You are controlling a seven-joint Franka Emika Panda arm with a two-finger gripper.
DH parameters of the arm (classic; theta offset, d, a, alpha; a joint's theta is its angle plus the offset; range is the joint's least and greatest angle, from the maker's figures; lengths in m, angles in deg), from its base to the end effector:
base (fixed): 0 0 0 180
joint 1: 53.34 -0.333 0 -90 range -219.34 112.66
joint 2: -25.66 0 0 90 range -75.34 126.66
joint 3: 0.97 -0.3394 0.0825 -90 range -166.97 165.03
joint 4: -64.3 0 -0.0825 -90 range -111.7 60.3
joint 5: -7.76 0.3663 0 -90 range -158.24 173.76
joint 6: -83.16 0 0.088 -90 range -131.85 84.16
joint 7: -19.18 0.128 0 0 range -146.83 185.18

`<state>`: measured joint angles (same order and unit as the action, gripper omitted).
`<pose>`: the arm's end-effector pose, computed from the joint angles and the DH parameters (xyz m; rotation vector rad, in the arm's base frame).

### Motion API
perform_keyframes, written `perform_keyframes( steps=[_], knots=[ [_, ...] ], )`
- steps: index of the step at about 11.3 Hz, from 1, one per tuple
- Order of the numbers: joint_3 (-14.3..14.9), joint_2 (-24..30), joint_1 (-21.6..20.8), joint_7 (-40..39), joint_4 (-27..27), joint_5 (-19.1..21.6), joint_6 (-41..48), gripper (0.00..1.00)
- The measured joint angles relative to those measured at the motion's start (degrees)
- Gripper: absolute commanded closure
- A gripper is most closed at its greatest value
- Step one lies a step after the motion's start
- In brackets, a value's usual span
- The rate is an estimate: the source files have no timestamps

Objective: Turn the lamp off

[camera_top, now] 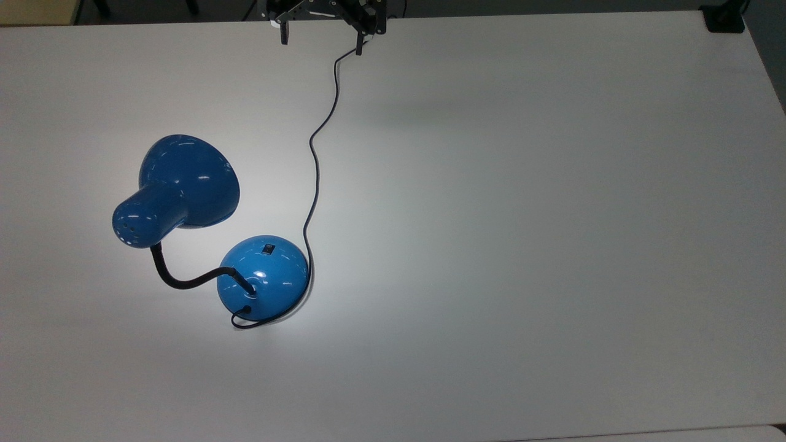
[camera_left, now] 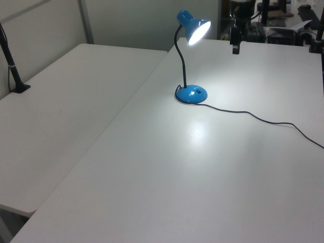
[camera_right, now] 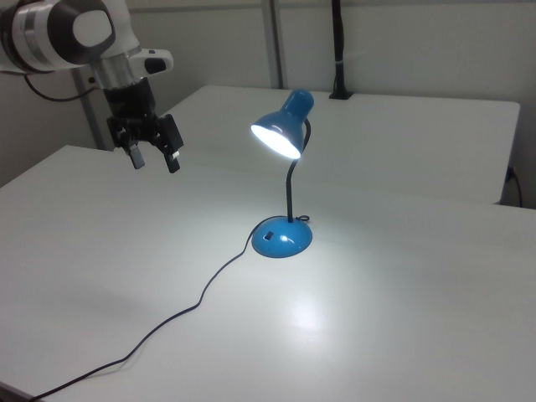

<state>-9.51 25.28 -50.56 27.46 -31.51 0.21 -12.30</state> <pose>0.5431 0.0388 0.5863 3.0106 -0.0461 0.0051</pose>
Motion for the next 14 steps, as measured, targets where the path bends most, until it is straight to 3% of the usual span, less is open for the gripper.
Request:
perform_keyframes(
  steps=[5,6,7,8,9,14],
  knots=[
    [0.00,-0.10,0.00,-0.09,0.00,0.00,0.00,0.00],
    [0.00,-0.10,-0.01,-0.09,0.00,0.00,0.00,0.07],
    [0.00,-0.11,0.00,-0.11,0.00,0.00,0.00,0.51],
    [0.00,-0.11,0.00,-0.41,0.00,0.00,0.00,0.80],
    [0.00,-0.12,0.00,-2.20,0.00,0.00,0.00,0.92],
    [0.00,-0.13,0.03,-5.54,0.00,0.00,0.15,1.00]
  ],
)
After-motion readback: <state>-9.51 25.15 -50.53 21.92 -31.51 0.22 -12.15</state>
